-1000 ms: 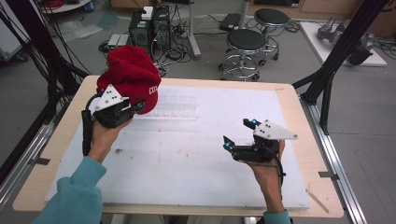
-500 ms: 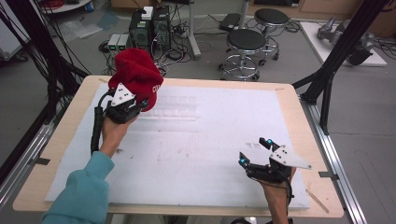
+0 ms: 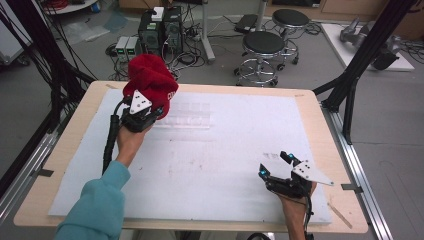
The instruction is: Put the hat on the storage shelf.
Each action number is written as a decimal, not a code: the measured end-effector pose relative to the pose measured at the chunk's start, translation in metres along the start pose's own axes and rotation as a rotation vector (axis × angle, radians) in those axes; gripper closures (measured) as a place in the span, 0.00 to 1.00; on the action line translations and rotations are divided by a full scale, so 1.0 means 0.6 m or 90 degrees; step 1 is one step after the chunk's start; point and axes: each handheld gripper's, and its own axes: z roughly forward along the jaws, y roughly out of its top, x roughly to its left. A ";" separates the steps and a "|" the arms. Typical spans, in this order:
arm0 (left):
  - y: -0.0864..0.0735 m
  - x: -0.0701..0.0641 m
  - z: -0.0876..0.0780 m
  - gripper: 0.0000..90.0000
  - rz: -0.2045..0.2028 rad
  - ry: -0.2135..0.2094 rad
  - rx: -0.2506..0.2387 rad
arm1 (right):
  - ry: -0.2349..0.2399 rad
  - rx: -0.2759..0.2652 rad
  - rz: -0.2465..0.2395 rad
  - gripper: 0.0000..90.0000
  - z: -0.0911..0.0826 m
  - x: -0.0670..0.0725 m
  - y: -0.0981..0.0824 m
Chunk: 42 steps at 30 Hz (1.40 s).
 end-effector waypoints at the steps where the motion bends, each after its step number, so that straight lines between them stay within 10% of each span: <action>1: -0.001 -0.002 0.004 0.94 -0.005 -0.003 0.001 | -0.005 -0.004 0.005 0.11 -0.001 -0.001 -0.003; 35: -0.042 -0.025 0.029 0.92 -0.033 0.012 0.047 | -0.037 -0.039 -0.026 0.11 -0.007 0.004 -0.020; 39: -0.044 -0.018 0.029 0.45 -0.124 0.003 0.063 | -0.039 -0.042 -0.031 0.11 -0.007 0.005 -0.020; 42: -0.044 -0.014 0.025 0.26 -0.133 -0.013 0.051 | -0.039 -0.043 -0.030 0.11 -0.008 0.005 -0.021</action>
